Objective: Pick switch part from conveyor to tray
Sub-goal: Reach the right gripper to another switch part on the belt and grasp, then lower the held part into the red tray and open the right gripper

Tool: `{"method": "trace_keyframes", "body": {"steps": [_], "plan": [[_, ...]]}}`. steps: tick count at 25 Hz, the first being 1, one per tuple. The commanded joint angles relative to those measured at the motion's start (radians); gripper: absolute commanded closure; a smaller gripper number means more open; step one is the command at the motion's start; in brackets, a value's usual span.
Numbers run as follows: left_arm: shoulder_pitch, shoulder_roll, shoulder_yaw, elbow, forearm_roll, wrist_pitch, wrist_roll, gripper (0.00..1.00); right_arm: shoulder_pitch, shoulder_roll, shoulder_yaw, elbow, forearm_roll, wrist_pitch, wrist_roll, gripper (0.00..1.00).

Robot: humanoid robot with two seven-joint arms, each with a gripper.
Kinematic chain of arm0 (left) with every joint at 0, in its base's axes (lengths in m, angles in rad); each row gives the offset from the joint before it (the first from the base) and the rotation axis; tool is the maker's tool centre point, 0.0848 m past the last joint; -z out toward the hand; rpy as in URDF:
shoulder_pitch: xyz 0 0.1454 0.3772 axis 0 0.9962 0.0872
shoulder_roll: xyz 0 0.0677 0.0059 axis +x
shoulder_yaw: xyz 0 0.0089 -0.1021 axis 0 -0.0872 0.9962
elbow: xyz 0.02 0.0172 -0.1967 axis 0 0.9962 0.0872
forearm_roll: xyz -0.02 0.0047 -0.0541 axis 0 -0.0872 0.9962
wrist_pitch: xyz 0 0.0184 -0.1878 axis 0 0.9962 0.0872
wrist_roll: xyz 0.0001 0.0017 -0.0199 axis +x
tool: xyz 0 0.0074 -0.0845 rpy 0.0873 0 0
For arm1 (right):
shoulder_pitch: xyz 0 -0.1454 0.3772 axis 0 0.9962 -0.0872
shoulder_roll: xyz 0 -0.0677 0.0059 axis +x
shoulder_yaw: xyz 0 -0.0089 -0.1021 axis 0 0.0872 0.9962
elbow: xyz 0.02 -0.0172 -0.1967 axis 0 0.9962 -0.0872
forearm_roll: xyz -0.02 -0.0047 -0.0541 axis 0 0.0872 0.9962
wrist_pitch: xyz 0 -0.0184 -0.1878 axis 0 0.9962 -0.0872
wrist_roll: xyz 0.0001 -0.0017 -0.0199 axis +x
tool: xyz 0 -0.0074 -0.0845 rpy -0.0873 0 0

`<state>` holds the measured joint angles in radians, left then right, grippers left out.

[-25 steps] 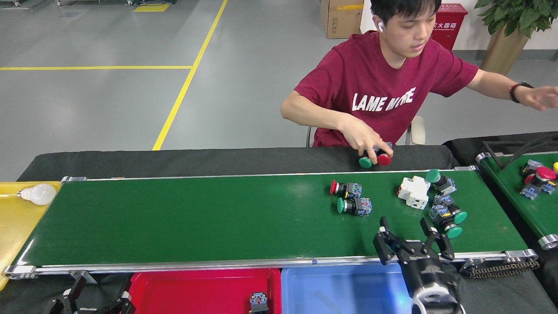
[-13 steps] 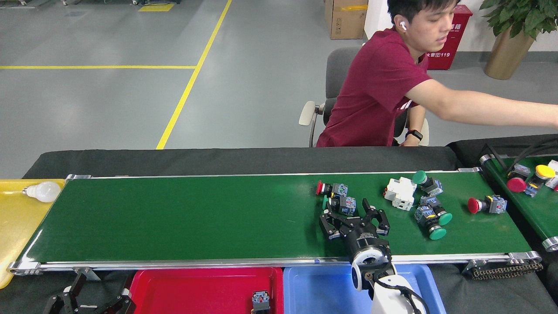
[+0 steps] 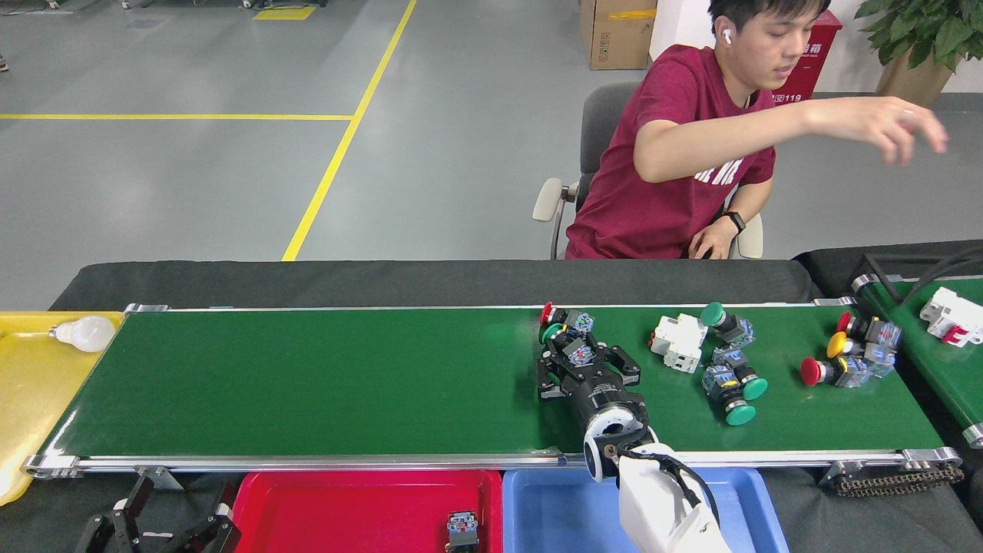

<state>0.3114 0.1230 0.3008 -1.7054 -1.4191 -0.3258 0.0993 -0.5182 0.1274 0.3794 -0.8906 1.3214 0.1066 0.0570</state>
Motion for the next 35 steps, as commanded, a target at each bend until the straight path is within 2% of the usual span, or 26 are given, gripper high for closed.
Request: {"method": "trace_keyframes", "body": {"steps": [1, 4, 6, 10, 12, 15, 20, 22, 23, 24, 25, 26, 29, 35], "plan": [[-0.005, 0.012, 0.001, -0.01, -0.003, 0.002, 0.003, 0.0, -0.016, -0.005, 0.001, -0.01, -0.004, -0.036, -0.011, 0.99], [0.002, 0.012, 0.003, -0.008, -0.003, 0.002, 0.003, 0.0, -0.017, -0.005, -0.001, -0.024, -0.011, -0.048, -0.006, 0.99], [0.003, 0.014, 0.003, -0.01, -0.001, 0.002, 0.003, 0.0, -0.009, -0.005, 0.001, -0.067, -0.022, -0.068, -0.006, 0.99], [0.005, 0.012, 0.005, -0.01, 0.0, 0.002, 0.003, 0.0, 0.073, -0.061, -0.002, -0.332, -0.06, -0.147, 0.064, 0.99], [0.005, 0.012, 0.005, -0.01, 0.0, 0.002, 0.003, 0.0, 0.155, -0.1, 0.001, -0.485, -0.096, -0.245, 0.095, 0.98], [0.005, 0.012, 0.005, -0.01, 0.0, 0.002, 0.003, 0.0, 0.277, -0.123, -0.001, -0.66, -0.102, -0.413, 0.124, 0.96], [0.005, 0.012, 0.005, -0.01, 0.0, 0.002, 0.003, 0.0, 0.42, -0.123, 0.053, -0.722, -0.093, -0.602, 0.13, 0.93], [0.005, 0.012, 0.005, -0.01, 0.0, 0.002, 0.003, 0.0, 0.452, -0.123, 0.096, -0.722, -0.076, -0.599, 0.136, 0.91], [0.005, 0.012, 0.003, -0.01, 0.0, 0.002, 0.003, 0.0, 0.463, -0.121, 0.113, -0.717, -0.045, -0.598, 0.144, 0.88], [0.003, 0.012, 0.003, -0.01, 0.0, 0.002, 0.003, 0.0, 0.468, -0.112, 0.116, -0.711, -0.018, -0.594, 0.144, 0.8], [0.003, 0.012, 0.003, -0.01, 0.0, 0.002, 0.003, 0.0, 0.474, -0.095, 0.119, -0.708, 0.005, -0.568, 0.147, 0.46], [0.003, 0.012, 0.003, -0.01, 0.0, 0.002, 0.003, 0.0, 0.491, -0.069, 0.121, -0.706, 0.016, -0.506, 0.153, 0.02], [0.003, 0.012, 0.003, -0.01, 0.0, 0.002, 0.003, 0.0, 0.488, -0.046, 0.118, -0.711, 0.013, -0.473, 0.159, 0.01], [-0.003, 0.012, 0.003, -0.011, 0.0, 0.002, 0.002, 0.0, 0.46, -0.037, 0.107, -0.742, 0.005, -0.459, 0.192, 0.02]]}}
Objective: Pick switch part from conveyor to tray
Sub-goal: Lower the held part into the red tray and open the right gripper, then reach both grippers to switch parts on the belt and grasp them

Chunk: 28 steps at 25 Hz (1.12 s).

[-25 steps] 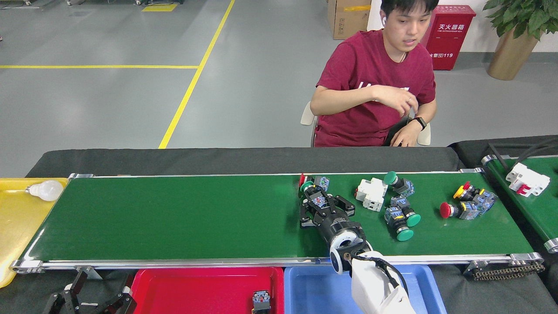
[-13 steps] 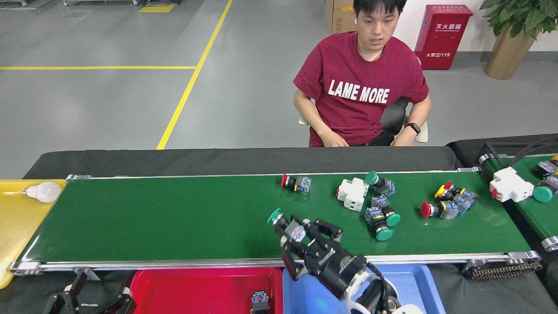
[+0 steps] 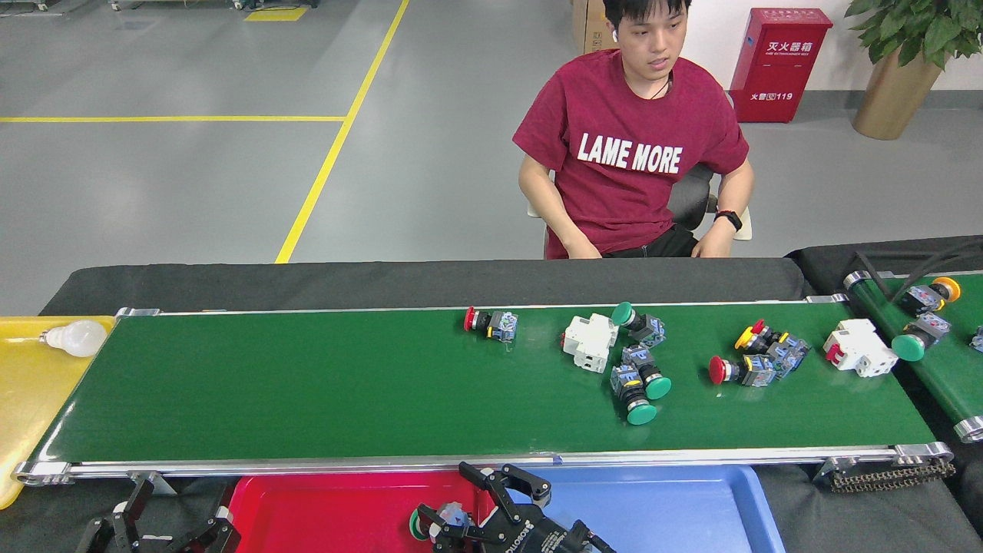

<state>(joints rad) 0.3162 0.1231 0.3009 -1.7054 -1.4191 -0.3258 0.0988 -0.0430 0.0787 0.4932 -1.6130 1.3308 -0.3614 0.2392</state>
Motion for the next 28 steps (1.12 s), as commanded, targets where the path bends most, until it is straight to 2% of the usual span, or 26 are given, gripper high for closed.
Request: {"method": "trace_keyframes", "body": {"steps": [1, 5, 8, 11, 13, 15, 18, 21, 24, 28], "plan": [[-0.011, 0.012, 0.003, -0.011, -0.001, 0.002, 0.001, 0.0, -0.02, 0.016, -0.03, -0.042, -0.005, 0.025, 0.008, 0.02], [-0.063, 0.004, -0.039, -0.019, -0.004, 0.005, -0.004, 0.0, -0.049, 0.013, -0.228, -0.068, -0.005, 0.073, 0.008, 0.02], [-0.169, 0.001, -0.175, -0.02, -0.007, 0.019, -0.07, 0.0, -0.078, 0.009, -0.421, -0.051, -0.004, 0.122, 0.006, 0.03], [-0.284, -0.043, -0.307, -0.011, -0.075, 0.06, -0.166, 0.0, -0.057, -0.025, -0.518, -0.05, -0.004, 0.191, -0.011, 0.03], [-0.335, -0.095, -0.384, 0.004, -0.141, 0.1, -0.182, 0.0, -0.014, -0.048, -0.541, -0.048, 0.002, 0.253, -0.054, 0.04], [-0.378, -0.157, -0.437, 0.05, -0.23, 0.125, -0.199, 0.0, 0.049, -0.086, -0.541, -0.051, 0.007, 0.315, -0.162, 0.04], [-0.467, -0.241, -0.45, 0.184, -0.294, 0.134, -0.215, 0.0, 0.149, -0.106, -0.538, -0.074, 0.008, 0.329, -0.288, 0.04], [-0.571, -0.253, -0.453, 0.339, -0.299, 0.194, -0.215, 0.0, 0.235, -0.106, -0.516, -0.116, 0.008, 0.314, -0.32, 0.04], [-0.637, -0.247, -0.445, 0.423, -0.297, 0.229, -0.215, 0.0, 0.272, -0.103, -0.493, -0.136, 0.008, 0.314, -0.32, 0.04], [-0.687, -0.241, -0.428, 0.498, -0.299, 0.241, -0.214, 0.0, 0.279, -0.1, -0.478, -0.139, 0.008, 0.315, -0.32, 0.04]]}}
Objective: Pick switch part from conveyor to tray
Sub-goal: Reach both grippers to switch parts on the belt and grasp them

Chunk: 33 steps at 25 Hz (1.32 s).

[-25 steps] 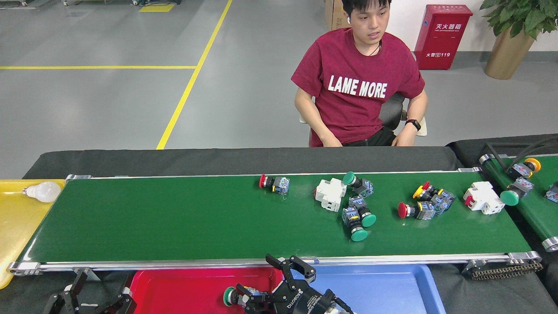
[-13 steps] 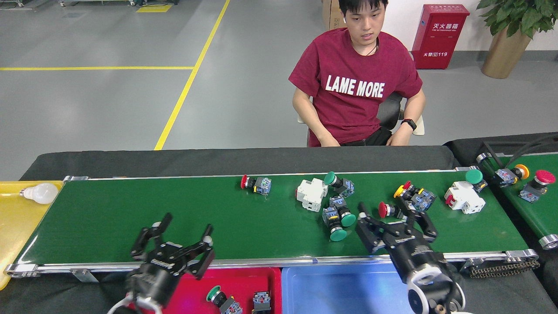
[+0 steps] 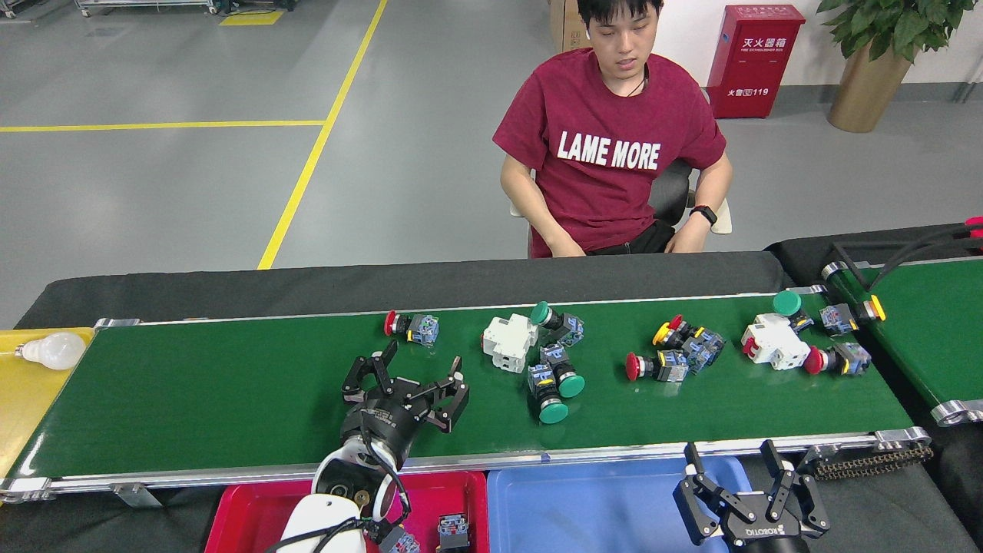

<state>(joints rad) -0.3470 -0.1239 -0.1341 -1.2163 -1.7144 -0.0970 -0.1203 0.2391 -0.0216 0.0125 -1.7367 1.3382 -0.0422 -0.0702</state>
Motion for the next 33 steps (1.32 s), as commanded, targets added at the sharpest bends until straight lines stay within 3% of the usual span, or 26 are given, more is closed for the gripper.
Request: {"method": "trace_keyframes", "body": {"steps": [1, 9, 13, 17, 21, 26, 29, 33], "plan": [[-0.035, 0.006, 0.013, 0.032, -0.004, 0.022, 0.008, 0.0, -0.004, 0.0, 0.009, -0.015, 0.001, -0.002, -0.011, 0.04], [-0.119, 0.026, 0.034, 0.173, -0.001, 0.079, 0.014, 0.0, -0.014, 0.012, 0.09, -0.015, 0.035, 0.004, -0.01, 0.04], [-0.198, 0.044, 0.045, 0.317, 0.004, 0.114, 0.024, 0.0, -0.024, 0.038, 0.09, -0.014, 0.049, 0.005, -0.002, 0.04], [-0.25, 0.07, 0.051, 0.396, 0.009, 0.125, 0.053, 0.0, -0.103, 0.075, 0.107, 0.037, 0.084, 0.044, 0.055, 0.04], [-0.277, 0.081, 0.071, 0.448, 0.009, 0.126, 0.054, 0.0, -0.251, 0.111, 0.195, 0.192, 0.134, 0.176, 0.086, 0.04], [-0.356, 0.084, 0.087, 0.575, 0.009, 0.138, 0.1, 0.0, -0.448, 0.137, 0.319, 0.423, 0.124, 0.327, 0.089, 0.03], [-0.409, 0.086, 0.087, 0.661, 0.009, 0.172, 0.128, 0.0, -0.56, 0.178, 0.325, 0.568, 0.122, 0.358, 0.089, 0.03], [-0.428, 0.084, 0.082, 0.709, 0.009, 0.175, 0.154, 0.07, -0.655, 0.181, 0.362, 0.718, 0.095, 0.36, 0.087, 0.03]]}}
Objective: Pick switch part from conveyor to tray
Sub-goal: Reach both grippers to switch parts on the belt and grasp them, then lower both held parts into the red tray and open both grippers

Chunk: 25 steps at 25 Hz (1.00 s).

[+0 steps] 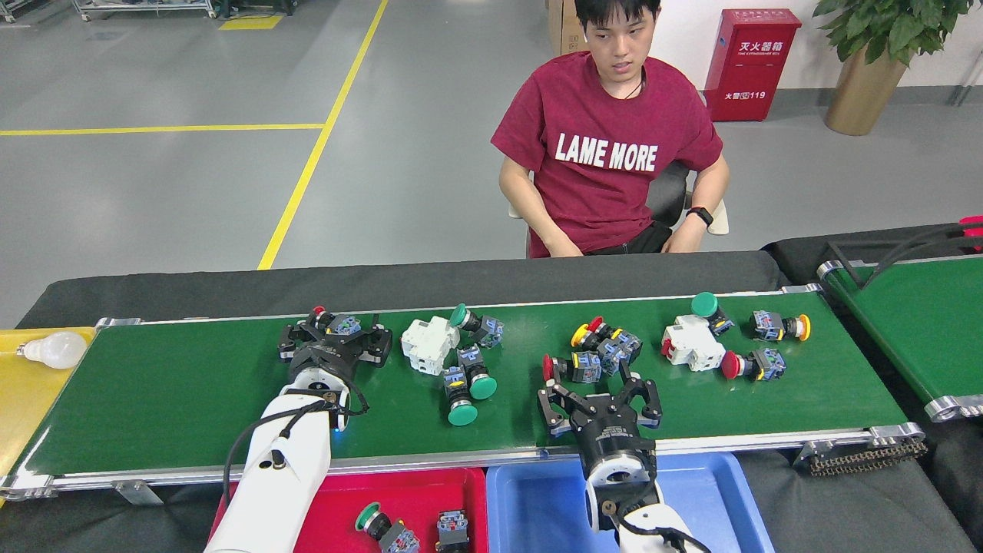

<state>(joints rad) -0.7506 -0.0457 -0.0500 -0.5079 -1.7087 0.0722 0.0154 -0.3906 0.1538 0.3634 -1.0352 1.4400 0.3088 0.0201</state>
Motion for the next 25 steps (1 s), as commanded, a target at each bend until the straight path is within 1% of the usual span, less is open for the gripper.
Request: {"method": "trace_keyframes", "body": {"steps": [1, 3, 5, 6, 7, 8, 9, 10, 12, 14, 15, 16, 17, 19, 20, 21, 23, 25], "plan": [[-0.024, 0.004, -0.004, 0.006, 0.003, 0.005, 0.028, 0.14, -0.047, 0.007, 0.029, 0.046, -0.024, 0.009, -0.003, 0.03], [-0.024, 0.004, -0.005, 0.025, 0.001, 0.005, 0.052, 0.32, -0.085, 0.007, 0.052, 0.098, -0.061, 0.009, -0.005, 0.03], [-0.024, 0.006, -0.005, 0.045, 0.001, 0.005, 0.075, 0.42, -0.103, 0.007, 0.068, 0.124, -0.084, 0.009, -0.006, 0.04], [-0.024, 0.004, -0.004, 0.046, 0.001, 0.005, 0.078, 0.56, -0.114, 0.007, 0.068, 0.132, -0.09, 0.009, -0.008, 0.06], [-0.024, 0.004, -0.002, 0.049, 0.003, 0.006, 0.078, 0.65, -0.126, 0.007, 0.069, 0.139, -0.101, 0.006, -0.009, 0.14], [-0.024, 0.006, -0.001, 0.052, 0.004, 0.008, 0.078, 0.66, -0.137, 0.007, 0.074, 0.149, -0.11, -0.003, -0.008, 0.21], [-0.024, 0.007, -0.001, 0.052, 0.004, 0.008, 0.078, 0.66, -0.143, 0.007, 0.078, 0.153, -0.116, -0.01, -0.008, 0.25], [-0.023, 0.009, -0.001, 0.054, 0.004, 0.008, 0.078, 0.66, -0.146, 0.007, 0.089, 0.159, -0.118, -0.023, -0.008, 0.35], [-0.019, 0.009, -0.001, 0.054, 0.004, 0.011, 0.08, 0.69, -0.146, 0.0, 0.111, 0.164, -0.121, -0.077, -0.009, 0.61], [-0.016, 0.009, -0.001, 0.054, 0.004, 0.015, 0.081, 0.75, -0.146, -0.002, 0.115, 0.164, -0.121, -0.119, -0.011, 0.91], [-0.013, 0.009, -0.001, 0.049, 0.009, 0.014, 0.083, 0.81, -0.145, -0.002, 0.115, 0.164, -0.121, -0.129, -0.011, 0.97], [-0.009, 0.009, -0.001, 0.049, 0.011, 0.014, 0.086, 0.86, -0.146, -0.002, 0.115, 0.162, -0.121, -0.132, -0.011, 0.97], [-0.001, 0.009, -0.001, 0.043, 0.012, 0.011, 0.094, 0.89, -0.145, -0.005, 0.115, 0.159, -0.122, -0.134, -0.009, 0.98], [0.019, 0.012, -0.002, 0.028, 0.012, 0.003, 0.124, 0.93, -0.145, -0.007, 0.114, 0.147, -0.122, -0.152, -0.009, 0.98], [0.034, 0.013, -0.005, 0.008, 0.009, -0.002, 0.14, 0.94, -0.142, -0.007, 0.114, 0.124, -0.122, -0.158, -0.009, 0.98], [0.05, 0.026, -0.007, -0.023, 0.009, -0.008, 0.143, 0.94, -0.134, -0.008, 0.112, 0.08, -0.122, -0.163, -0.008, 0.98], [0.097, 0.07, -0.007, -0.124, 0.011, -0.068, 0.143, 0.94, -0.105, -0.033, 0.108, -0.031, -0.124, -0.183, 0.006, 0.97], [0.168, 0.119, -0.005, -0.282, 0.009, -0.157, 0.143, 0.94, -0.051, -0.091, 0.106, -0.178, -0.125, -0.217, 0.064, 0.96]]}}
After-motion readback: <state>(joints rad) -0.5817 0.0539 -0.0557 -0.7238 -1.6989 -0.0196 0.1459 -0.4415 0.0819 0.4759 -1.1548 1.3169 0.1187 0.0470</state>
